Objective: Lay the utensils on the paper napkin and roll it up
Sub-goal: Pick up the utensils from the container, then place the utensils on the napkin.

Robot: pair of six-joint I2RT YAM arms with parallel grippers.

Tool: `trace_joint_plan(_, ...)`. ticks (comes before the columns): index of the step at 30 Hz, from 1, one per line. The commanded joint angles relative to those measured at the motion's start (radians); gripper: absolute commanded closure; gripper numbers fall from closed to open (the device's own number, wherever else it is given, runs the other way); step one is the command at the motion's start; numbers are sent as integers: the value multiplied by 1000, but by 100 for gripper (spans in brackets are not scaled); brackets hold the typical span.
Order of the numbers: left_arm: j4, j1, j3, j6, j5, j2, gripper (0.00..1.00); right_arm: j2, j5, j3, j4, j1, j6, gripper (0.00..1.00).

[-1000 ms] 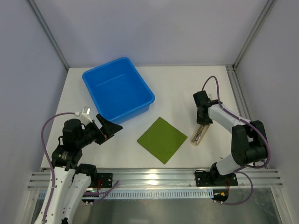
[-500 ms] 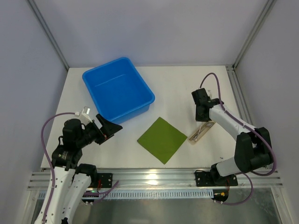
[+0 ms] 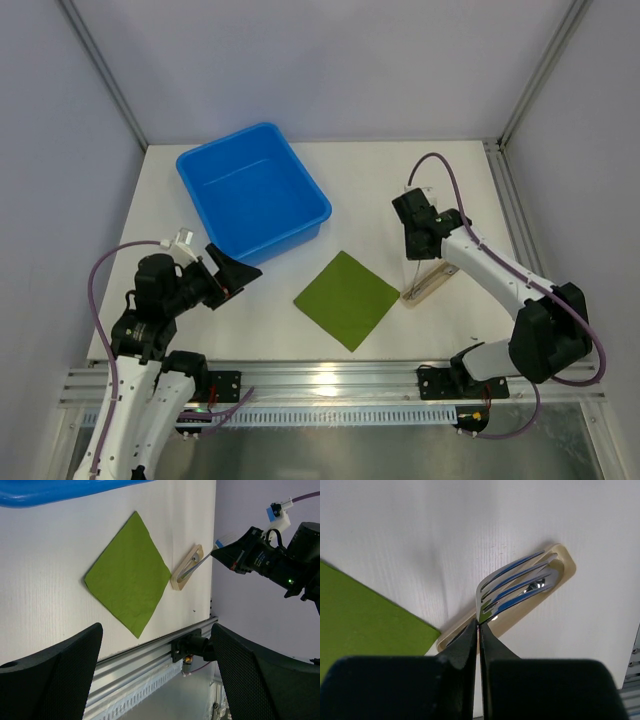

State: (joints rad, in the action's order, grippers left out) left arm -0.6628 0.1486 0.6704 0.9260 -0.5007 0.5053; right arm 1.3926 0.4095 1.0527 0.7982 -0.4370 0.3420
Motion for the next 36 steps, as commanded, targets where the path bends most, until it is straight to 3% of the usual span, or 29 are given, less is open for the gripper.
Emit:
trace_joint_plan(1, 19, 2, -6, -19, -1, -1, 10, -49, 16, 69, 35, -43, 20, 96)
trace_joint_plan(13, 14, 3, -2, -15, 2, -7, 10, -38, -66, 151, 62, -161, 46, 96)
trace_joint_plan(19, 12, 3, 0, -13, 1, -10, 10, 45, -156, 193, 65, -224, 34, 96)
trace_joint_plan(24, 8, 2, 0, -15, -1, -14, 10, 124, -311, 217, 47, -241, -17, 96)
trace_joint_plan(36, 5, 2, 4, -21, -2, -8, 10, 272, -434, 247, 24, -243, -75, 96)
